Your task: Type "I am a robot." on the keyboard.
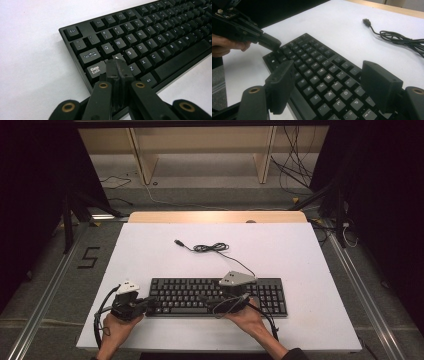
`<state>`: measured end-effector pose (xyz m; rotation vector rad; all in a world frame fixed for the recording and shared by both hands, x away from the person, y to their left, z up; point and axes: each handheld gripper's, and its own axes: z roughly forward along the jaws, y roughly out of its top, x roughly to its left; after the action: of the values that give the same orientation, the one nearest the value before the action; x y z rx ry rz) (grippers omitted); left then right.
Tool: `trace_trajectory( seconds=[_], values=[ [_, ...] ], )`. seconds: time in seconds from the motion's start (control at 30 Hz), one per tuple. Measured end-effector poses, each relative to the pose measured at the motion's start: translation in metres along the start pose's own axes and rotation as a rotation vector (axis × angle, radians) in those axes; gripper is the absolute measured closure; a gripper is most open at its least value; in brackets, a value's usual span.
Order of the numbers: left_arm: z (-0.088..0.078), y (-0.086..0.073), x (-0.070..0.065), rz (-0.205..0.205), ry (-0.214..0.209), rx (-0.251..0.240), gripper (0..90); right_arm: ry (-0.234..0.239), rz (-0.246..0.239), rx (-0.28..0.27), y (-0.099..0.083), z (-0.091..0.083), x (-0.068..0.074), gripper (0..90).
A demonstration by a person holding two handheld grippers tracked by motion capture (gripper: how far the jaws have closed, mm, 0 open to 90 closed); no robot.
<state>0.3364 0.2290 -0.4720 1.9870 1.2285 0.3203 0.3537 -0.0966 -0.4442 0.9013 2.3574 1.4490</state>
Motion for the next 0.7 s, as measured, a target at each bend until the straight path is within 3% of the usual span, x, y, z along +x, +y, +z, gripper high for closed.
trace_trajectory(
  seconds=[0.4, 0.7],
  values=[
    [0.0072, -0.0009, -0.0008, -0.002, -0.004, 0.058, 89.3, 0.000, -0.004, -0.016, 0.0006, -0.0023, 0.0014, 27.6],
    [0.0066, 0.0002, -0.0007, -0.005, 0.000, 0.052, 89.2, 0.000, -0.004, -0.020, 0.0008, -0.0034, 0.0017, 27.6]
  ],
)
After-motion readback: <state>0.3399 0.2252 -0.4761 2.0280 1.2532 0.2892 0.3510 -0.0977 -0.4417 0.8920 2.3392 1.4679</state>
